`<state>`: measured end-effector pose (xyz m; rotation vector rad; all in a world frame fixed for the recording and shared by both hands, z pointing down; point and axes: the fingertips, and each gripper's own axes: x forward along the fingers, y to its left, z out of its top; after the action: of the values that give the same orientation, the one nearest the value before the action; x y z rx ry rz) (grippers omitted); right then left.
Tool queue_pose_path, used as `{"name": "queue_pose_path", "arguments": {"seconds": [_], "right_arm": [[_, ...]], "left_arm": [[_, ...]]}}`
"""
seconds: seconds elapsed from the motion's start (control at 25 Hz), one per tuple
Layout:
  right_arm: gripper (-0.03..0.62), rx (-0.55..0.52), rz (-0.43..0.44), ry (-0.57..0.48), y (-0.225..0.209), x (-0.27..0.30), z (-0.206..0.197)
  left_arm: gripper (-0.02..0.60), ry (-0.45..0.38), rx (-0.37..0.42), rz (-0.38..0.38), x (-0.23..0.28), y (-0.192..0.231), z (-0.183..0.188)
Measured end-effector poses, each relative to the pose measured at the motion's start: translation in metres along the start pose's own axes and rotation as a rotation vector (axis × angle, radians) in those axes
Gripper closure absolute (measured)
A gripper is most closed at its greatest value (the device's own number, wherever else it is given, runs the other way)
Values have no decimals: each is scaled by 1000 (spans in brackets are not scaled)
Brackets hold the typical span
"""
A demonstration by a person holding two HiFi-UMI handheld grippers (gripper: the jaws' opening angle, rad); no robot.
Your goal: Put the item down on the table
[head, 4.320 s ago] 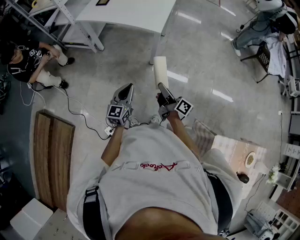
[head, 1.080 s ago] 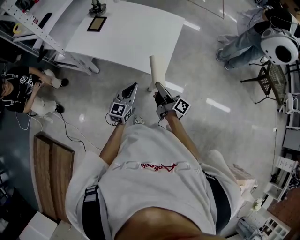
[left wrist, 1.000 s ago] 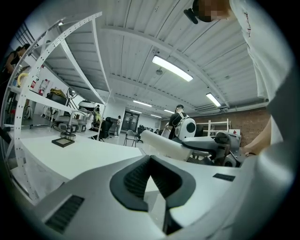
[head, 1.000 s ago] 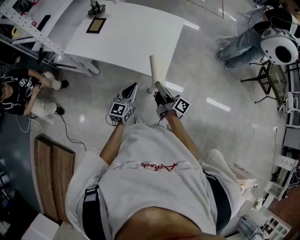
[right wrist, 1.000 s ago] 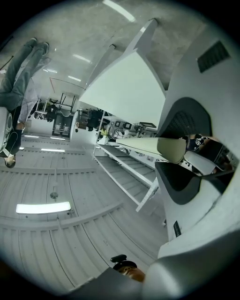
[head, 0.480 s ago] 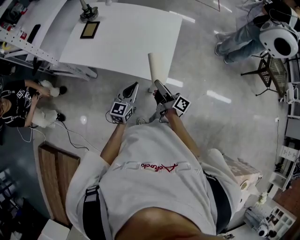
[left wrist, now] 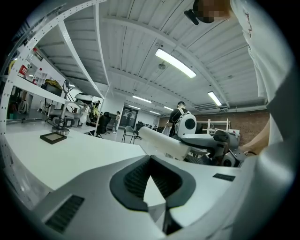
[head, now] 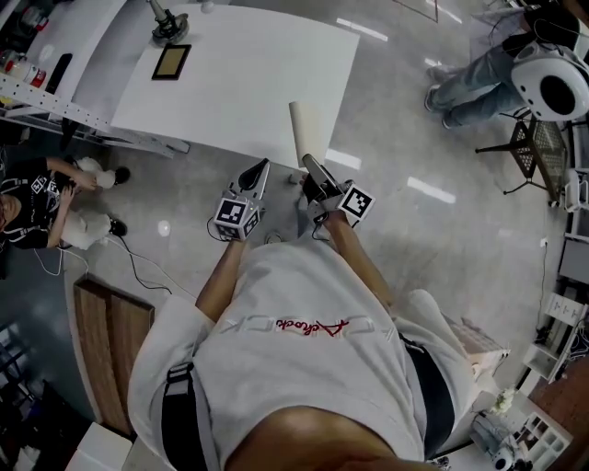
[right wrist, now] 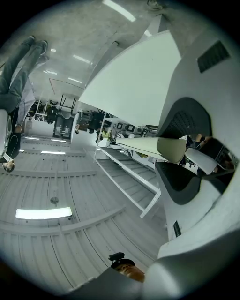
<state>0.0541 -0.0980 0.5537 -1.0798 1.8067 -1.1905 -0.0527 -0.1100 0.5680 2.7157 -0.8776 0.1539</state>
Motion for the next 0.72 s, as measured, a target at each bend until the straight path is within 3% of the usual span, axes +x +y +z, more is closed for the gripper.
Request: {"name": "queue_pose_path", "arguments": {"seconds": [0.72], "right_arm": [[405, 56, 65, 162, -31, 48, 87]], "left_arm": [[564, -38, -12, 177, 94, 9, 37]]}}
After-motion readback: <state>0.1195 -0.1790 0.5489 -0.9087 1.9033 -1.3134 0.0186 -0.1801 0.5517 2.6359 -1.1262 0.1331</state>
